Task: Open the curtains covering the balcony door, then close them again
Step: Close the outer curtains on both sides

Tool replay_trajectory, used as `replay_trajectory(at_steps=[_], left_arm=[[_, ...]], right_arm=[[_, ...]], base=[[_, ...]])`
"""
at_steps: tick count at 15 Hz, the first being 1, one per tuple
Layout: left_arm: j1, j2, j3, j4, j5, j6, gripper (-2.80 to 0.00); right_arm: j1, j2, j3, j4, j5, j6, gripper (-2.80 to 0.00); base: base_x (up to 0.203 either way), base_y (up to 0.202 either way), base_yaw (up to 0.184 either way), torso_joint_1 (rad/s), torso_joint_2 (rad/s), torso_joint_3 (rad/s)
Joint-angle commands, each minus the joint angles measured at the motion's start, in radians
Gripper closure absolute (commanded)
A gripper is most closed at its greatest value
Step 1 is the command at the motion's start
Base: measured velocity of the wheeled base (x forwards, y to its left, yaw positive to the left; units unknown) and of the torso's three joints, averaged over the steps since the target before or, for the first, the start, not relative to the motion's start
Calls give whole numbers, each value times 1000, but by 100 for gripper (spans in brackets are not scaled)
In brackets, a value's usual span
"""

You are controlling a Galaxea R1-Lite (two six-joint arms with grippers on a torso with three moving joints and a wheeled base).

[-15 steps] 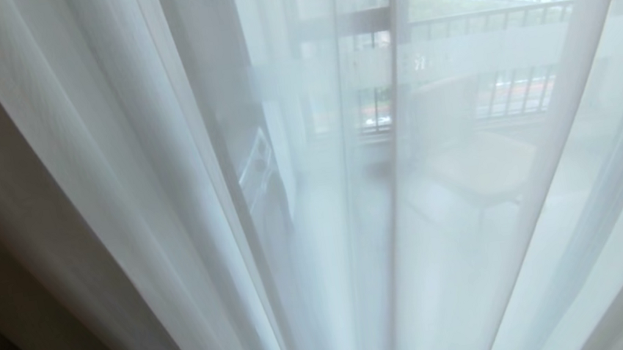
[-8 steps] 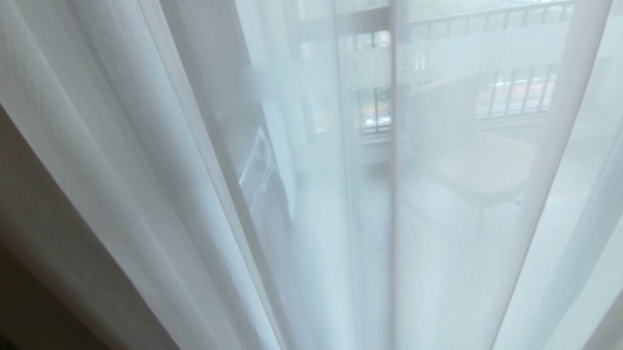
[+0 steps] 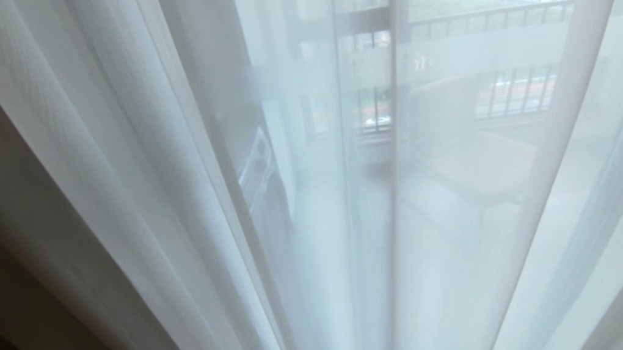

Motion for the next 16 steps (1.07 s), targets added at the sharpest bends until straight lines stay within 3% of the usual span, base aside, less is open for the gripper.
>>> replay_trajectory(at_steps=[1,5,8,13,14,16], left_arm=[[122,184,-107,-2,12,-3,0],[368,387,-310,-4,7,-5,0],[515,480,-385,-10,-53,-10,0],[617,629,-491,-106,-109,-24,0],[626,648,-508,-108,-110,-24,-280],[634,677,-535,-109,-110,-24,-280]], right_arm=[[0,0,0,0,0,-1,0],[0,0,0,0,0,-1,0],[0,0,0,0,0,-1,0],[0,0,0,0,0,-1,0],[0,0,0,0,-1,-1,0],[0,0,0,0,0,-1,0]], base=[[0,0,0,0,0,0],[0,0,0,0,0,0],[0,0,0,0,0,0],[0,0,0,0,0,0],[0,0,0,0,0,0],[0,0,0,0,0,0]])
